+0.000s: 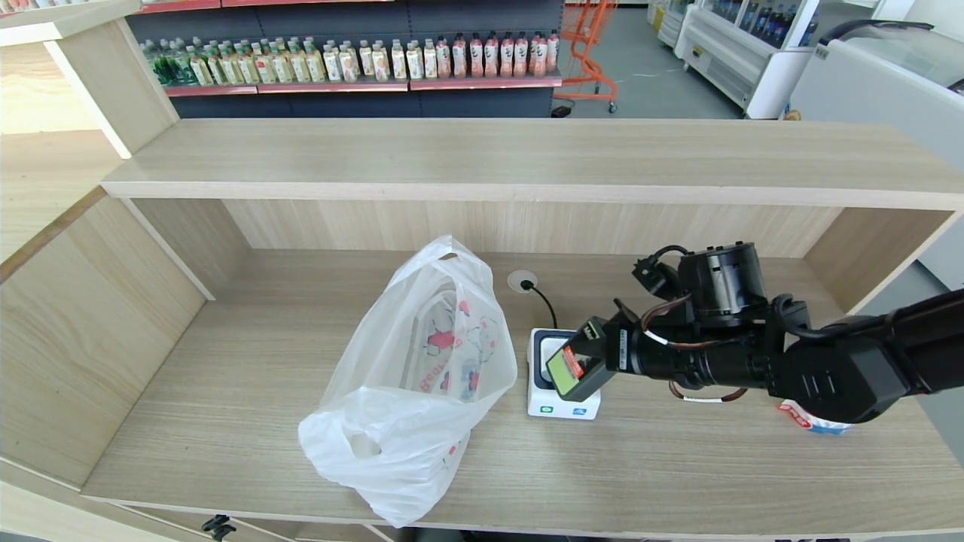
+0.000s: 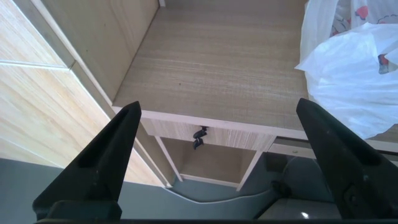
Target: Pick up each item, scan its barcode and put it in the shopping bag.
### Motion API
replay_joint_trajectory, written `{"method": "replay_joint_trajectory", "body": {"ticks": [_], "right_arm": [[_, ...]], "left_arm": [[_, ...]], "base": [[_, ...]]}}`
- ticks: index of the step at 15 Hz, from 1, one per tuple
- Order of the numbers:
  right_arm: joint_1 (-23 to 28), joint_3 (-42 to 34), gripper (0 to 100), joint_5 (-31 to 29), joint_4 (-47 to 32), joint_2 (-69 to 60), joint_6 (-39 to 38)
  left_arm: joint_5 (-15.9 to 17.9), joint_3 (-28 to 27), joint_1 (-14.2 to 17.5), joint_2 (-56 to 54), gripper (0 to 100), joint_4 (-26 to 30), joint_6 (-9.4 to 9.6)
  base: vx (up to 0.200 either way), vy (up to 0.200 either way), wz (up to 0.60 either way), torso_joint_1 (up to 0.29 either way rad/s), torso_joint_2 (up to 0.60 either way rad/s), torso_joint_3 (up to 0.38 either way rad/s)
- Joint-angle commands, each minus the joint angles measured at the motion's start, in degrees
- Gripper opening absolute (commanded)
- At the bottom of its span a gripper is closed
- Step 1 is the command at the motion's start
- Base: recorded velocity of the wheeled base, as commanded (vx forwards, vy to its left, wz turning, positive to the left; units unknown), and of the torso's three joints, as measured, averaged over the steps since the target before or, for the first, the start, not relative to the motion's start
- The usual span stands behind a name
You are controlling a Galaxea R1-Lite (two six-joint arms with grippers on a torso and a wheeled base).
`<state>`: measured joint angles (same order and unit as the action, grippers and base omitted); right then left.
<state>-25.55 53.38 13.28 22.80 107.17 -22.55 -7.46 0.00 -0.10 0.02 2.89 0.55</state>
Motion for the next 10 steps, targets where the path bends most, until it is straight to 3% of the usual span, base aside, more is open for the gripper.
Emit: {"method": "replay_joint_trajectory", "body": {"ticks": [1, 3, 5, 7, 10], "right_arm": [[-0.1, 1.3, 0, 0.1, 0.8, -1.2, -0.4], [-2.1, 3.9, 0, 0.0, 1.0, -9.3, -0.1], [-2.3, 3.2, 0, -0.3, 0.8, -15.6, 12.8], [-1.4, -3.4, 0, -0.4, 1.1, -20.3, 27.3], [-1.3, -10.1, 0, -2.0, 1.1, -26.0, 31.9]], "left_arm": [[0.0, 0.0, 0.0, 0.0, 100, 0.0, -0.02], [0.0, 0.0, 0.0, 0.0, 100, 0.0, 0.07], [0.0, 0.0, 0.0, 0.0, 100, 0.0, -0.02], [0.0, 0.0, 0.0, 0.0, 100, 0.0, -0.02], [0.0, 0.0, 0.0, 0.0, 100, 0.0, -0.02]], "base": [[0.000, 0.000, 0.00, 0.000, 0.00, 0.000], [0.000, 0.000, 0.00, 0.000, 0.00, 0.000], [0.000, 0.000, 0.00, 0.000, 0.00, 0.000], [0.000, 0.000, 0.00, 0.000, 0.00, 0.000], [0.000, 0.000, 0.00, 0.000, 0.00, 0.000]]}}
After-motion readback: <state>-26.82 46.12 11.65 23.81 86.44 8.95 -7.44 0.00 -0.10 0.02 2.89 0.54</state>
